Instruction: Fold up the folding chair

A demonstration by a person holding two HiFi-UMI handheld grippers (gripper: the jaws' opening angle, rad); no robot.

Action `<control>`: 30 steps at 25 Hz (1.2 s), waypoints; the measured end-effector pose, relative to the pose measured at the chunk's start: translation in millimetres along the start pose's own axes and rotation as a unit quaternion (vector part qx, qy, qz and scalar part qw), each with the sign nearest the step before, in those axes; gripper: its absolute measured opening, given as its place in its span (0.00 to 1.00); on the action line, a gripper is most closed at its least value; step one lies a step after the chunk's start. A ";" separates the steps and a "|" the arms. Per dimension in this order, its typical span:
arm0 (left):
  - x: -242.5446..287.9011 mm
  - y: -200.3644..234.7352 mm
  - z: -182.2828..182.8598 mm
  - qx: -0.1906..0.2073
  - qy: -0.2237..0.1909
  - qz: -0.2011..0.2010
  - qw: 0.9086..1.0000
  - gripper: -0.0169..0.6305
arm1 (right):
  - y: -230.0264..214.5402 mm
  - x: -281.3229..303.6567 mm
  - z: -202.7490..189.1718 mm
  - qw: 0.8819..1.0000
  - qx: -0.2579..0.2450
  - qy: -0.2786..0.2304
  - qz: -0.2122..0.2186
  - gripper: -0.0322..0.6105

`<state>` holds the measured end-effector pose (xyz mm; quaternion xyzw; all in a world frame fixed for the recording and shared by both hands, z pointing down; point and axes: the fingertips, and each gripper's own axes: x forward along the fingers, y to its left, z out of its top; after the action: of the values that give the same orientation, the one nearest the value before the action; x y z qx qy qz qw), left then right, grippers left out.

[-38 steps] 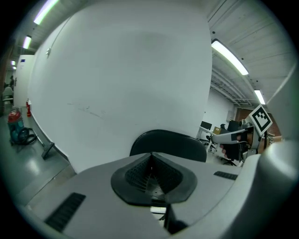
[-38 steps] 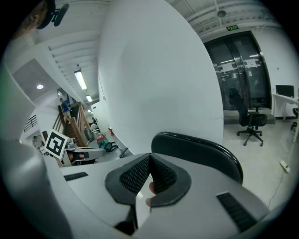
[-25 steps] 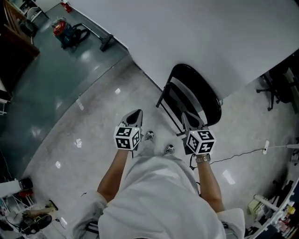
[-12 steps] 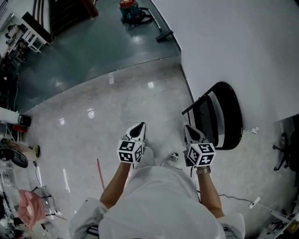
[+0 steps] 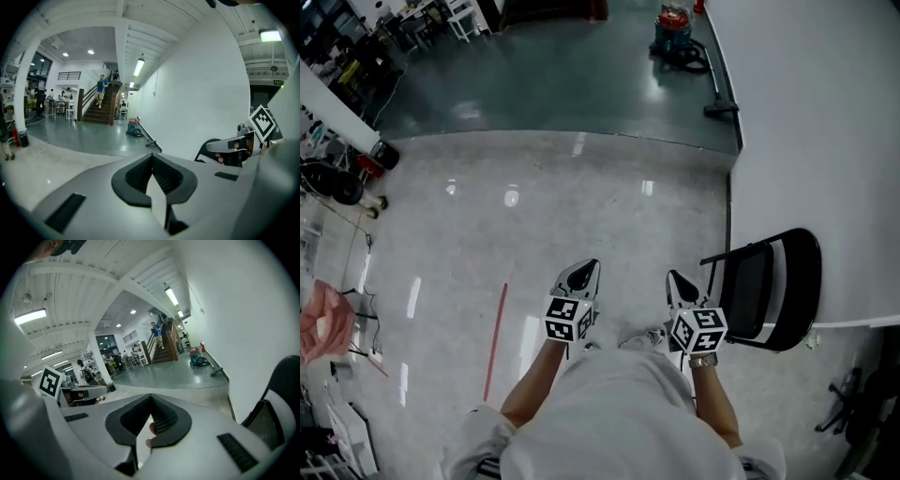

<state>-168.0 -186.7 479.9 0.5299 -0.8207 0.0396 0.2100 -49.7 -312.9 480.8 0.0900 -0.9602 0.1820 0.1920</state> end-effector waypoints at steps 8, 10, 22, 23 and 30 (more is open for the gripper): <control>-131.9 85.6 -27.7 -0.043 -0.033 0.059 0.997 0.04 | 151.1 14.9 -19.3 0.998 -0.039 -0.003 0.052 0.06; -156.0 91.8 -36.4 -0.043 -0.035 0.064 0.996 0.04 | 175.1 7.8 -24.7 0.997 -0.043 -0.006 0.056 0.06; -220.3 93.4 -56.5 -0.055 -0.057 0.095 0.992 0.04 | 221.6 -25.1 -46.1 0.996 -0.063 -0.005 0.069 0.06; -221.4 92.4 -55.4 -0.058 -0.060 0.100 0.991 0.04 | 220.0 -27.0 -45.0 0.995 -0.063 -0.005 0.071 0.06; -226.5 43.8 -61.7 -0.068 -0.060 0.111 0.990 0.04 | 198.2 -61.4 -42.6 0.994 -0.070 0.000 0.080 0.06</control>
<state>-108.8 43.3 455.3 0.4210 -0.8866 -0.0250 0.1900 -27.6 -108.3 430.4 -0.0009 -0.9746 0.1296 0.1824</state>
